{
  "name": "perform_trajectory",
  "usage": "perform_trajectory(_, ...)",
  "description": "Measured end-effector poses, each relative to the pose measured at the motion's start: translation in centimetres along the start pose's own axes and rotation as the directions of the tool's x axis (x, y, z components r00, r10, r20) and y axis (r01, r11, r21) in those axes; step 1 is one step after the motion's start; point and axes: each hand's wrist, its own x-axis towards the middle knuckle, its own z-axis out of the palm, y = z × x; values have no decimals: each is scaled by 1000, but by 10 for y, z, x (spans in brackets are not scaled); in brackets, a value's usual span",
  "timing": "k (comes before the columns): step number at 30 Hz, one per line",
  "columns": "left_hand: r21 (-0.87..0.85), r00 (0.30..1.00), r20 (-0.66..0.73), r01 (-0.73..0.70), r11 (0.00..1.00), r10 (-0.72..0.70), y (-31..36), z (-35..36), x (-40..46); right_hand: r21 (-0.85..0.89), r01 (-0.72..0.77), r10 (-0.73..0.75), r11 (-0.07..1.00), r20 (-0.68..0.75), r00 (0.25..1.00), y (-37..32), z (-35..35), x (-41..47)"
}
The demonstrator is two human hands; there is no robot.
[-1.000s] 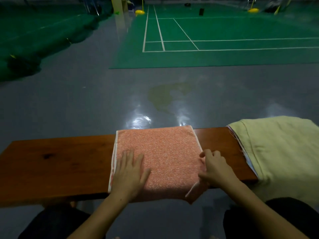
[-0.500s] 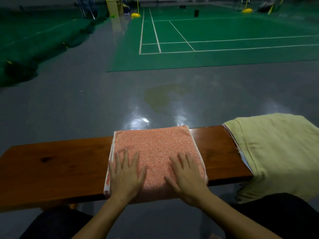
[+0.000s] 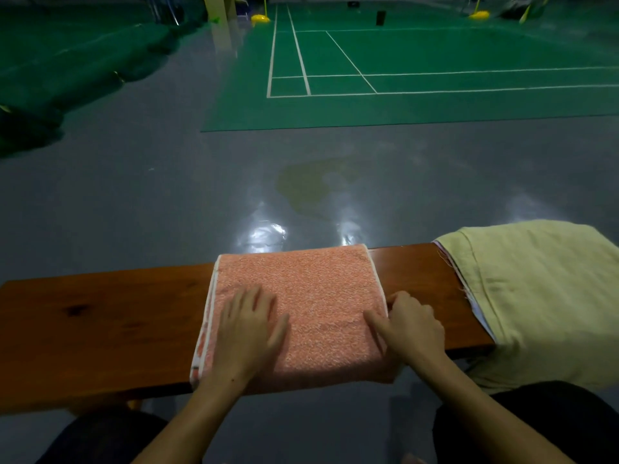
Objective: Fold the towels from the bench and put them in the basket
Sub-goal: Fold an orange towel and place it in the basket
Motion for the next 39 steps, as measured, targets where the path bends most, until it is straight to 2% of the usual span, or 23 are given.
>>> perform_trajectory(4,-175,984,-71,-176,969,166,25,11,12,207,20,-54,978,158,986,-6,-2,8)
perform_trajectory(8,-285,961,-123,-273,919,248,45,10,23,425,91,-139,901,81,987,-20,-6,11)
perform_trajectory(11,-372,961,-136,-273,887,239,57,0,29,578,121,-174,807,37,984,-28,-11,11)
perform_trajectory(14,-499,975,-105,-222,837,196,61,-11,34,648,203,-256,734,-12,967,-38,-16,4)
perform_trajectory(17,-614,979,-44,-185,768,200,60,-22,41,643,331,-383,690,-63,922,-47,-21,-7)
perform_trajectory(20,-675,954,-14,-230,701,299,56,-30,48,669,429,-502,607,-95,860,-56,-24,-20)
perform_trajectory(24,-668,924,43,-256,699,380,47,-30,55,674,488,-574,554,-115,810,-60,-28,-28)
perform_trajectory(28,-652,939,30,-241,719,342,35,-33,59,732,410,-599,544,-4,801,-54,-37,-28)
perform_trajectory(32,-699,968,7,-174,694,251,28,-43,60,727,305,-597,615,177,783,-33,-48,-23)
perform_trajectory(35,-749,978,28,-117,652,208,22,-48,59,668,367,-636,648,209,743,-22,-51,-17)
perform_trajectory(39,-821,985,50,-54,569,165,23,-56,58,682,361,-626,635,182,758,-20,-50,-14)
